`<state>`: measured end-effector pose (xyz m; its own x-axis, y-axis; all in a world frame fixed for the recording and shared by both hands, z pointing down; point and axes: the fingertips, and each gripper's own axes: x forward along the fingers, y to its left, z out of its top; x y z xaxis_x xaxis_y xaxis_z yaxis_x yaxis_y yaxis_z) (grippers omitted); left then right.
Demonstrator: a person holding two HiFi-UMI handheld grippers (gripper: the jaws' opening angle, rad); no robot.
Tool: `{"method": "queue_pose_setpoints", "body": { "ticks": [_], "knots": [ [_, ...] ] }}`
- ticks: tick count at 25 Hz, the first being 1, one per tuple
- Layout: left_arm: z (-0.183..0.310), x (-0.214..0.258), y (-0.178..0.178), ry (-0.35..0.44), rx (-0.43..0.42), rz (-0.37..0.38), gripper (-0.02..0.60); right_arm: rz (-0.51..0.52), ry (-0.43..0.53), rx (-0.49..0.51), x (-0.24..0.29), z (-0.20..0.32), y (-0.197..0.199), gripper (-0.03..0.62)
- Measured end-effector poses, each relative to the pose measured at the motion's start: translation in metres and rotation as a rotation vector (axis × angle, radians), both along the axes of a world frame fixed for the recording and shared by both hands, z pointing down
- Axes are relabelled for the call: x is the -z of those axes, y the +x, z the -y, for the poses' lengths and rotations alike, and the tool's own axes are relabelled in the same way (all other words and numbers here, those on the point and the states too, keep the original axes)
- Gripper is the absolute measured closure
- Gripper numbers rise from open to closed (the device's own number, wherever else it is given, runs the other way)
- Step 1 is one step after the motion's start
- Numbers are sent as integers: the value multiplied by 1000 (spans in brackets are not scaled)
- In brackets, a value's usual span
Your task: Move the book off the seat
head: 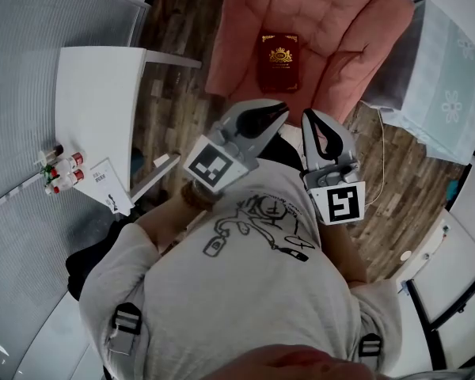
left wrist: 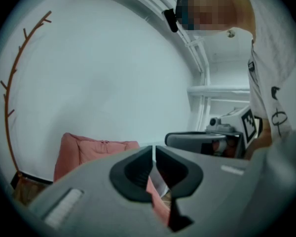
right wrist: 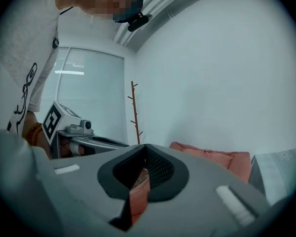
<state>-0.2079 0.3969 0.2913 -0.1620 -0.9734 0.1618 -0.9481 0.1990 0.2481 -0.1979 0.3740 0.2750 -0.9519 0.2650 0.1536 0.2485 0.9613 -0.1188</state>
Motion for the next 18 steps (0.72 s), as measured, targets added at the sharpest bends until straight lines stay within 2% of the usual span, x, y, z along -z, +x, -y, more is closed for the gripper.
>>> {"method": "queue_pose_setpoints", "body": {
  "ticks": [6,12,18],
  "knots": [
    [1,-27,-26,-12,-15,7,560,-46,1,-47,-30,10,-21,588],
    [-3,-62,-54,-34,-30,-43,555,-96,9,-89,-65,16,-46,588],
    [-3,-108,-81,-61,-42,-51,546,-136,-3,-112,-113,22,-69,586]
  ]
}}
